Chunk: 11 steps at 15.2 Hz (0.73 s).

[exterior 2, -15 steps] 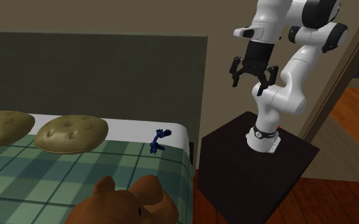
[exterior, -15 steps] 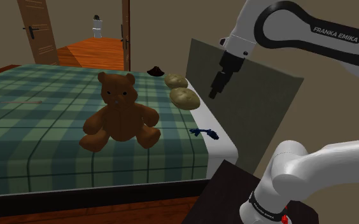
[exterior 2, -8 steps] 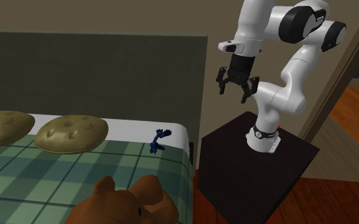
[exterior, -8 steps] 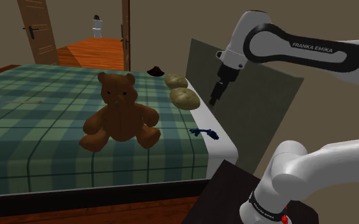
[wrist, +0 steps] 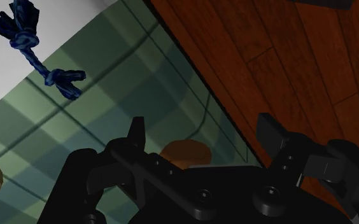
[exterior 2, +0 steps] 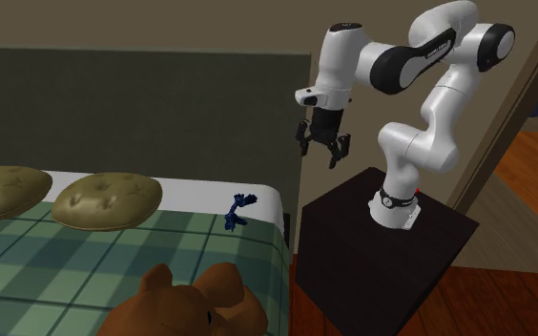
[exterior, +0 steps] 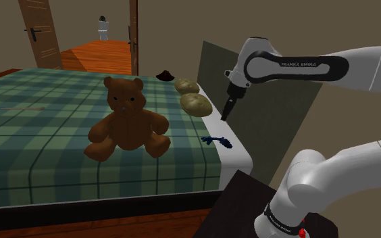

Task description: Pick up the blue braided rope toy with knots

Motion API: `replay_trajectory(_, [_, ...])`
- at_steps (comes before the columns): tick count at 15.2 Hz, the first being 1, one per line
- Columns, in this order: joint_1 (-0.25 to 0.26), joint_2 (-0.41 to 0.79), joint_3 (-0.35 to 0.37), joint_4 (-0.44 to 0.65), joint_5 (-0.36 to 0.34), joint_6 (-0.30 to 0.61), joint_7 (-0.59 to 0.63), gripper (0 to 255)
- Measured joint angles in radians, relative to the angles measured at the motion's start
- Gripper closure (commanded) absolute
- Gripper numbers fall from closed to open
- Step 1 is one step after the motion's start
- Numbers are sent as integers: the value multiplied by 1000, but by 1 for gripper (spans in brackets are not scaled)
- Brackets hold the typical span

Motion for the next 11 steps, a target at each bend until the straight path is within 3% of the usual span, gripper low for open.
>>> replay_trajectory(11, [-6,305,-213,4,-52,272,-277,0])
